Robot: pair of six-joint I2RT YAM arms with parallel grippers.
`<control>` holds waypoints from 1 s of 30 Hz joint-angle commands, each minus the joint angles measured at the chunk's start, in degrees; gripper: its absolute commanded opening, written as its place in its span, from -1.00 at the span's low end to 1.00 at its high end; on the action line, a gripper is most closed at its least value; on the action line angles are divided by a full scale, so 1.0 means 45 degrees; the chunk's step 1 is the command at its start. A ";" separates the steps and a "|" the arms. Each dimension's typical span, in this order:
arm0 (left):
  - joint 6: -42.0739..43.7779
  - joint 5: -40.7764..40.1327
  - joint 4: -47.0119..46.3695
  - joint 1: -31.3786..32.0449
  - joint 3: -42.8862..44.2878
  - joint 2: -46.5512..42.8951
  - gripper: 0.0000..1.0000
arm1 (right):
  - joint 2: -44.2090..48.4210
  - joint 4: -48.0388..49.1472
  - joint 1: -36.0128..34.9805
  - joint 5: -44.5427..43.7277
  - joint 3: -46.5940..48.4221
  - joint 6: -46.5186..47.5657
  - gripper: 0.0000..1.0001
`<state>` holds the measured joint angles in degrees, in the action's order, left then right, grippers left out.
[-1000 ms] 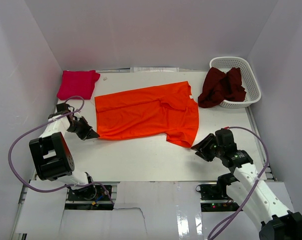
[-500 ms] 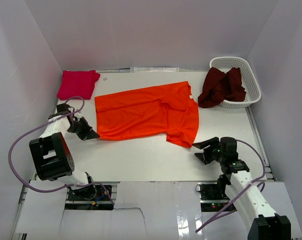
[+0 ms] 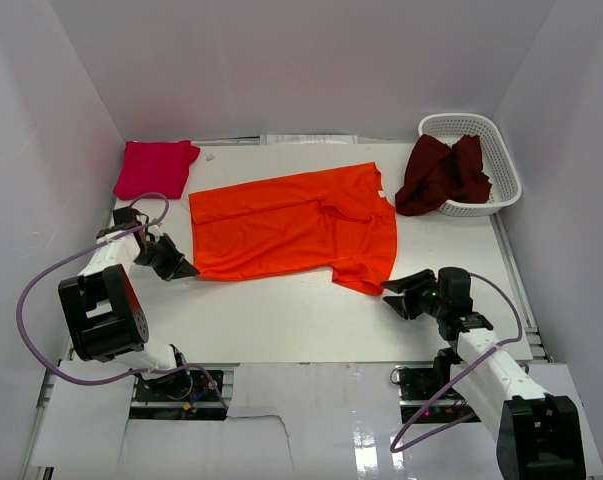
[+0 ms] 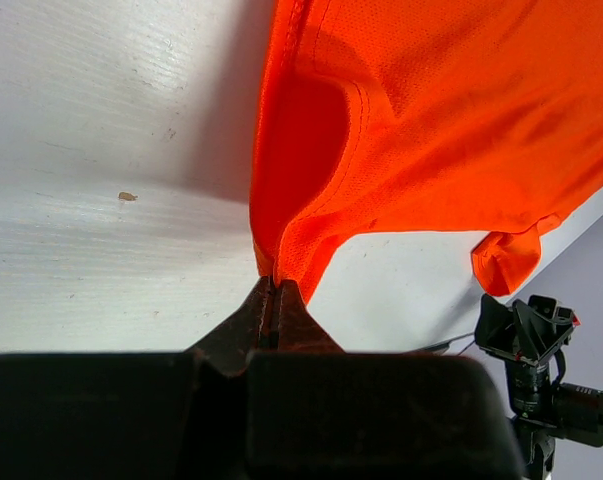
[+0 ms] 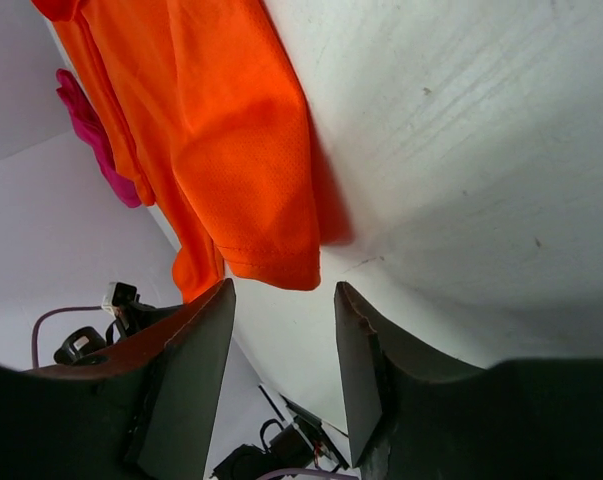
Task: Fold and stack the t-shirts
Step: Grap the side of the flattened tshirt closest away from the robot with both arms
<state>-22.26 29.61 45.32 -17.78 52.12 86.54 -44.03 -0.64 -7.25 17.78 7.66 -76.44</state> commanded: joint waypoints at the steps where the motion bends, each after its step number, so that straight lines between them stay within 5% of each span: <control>1: 0.0123 0.0335 -0.0169 0.0006 -0.0019 -0.0462 -1.00 | -0.0332 0.1470 0.0067 0.0443 0.0173 -0.0200 0.01; 30: 0.0240 0.0315 -0.0149 0.0006 0.0020 -0.0501 -1.00 | -0.0625 0.1608 0.0086 0.0171 -0.0374 -0.0024 0.12</control>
<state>-21.87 29.61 45.17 -17.78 52.12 86.54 -46.15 6.31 -7.14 19.79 6.50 -77.52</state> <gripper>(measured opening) 0.014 0.560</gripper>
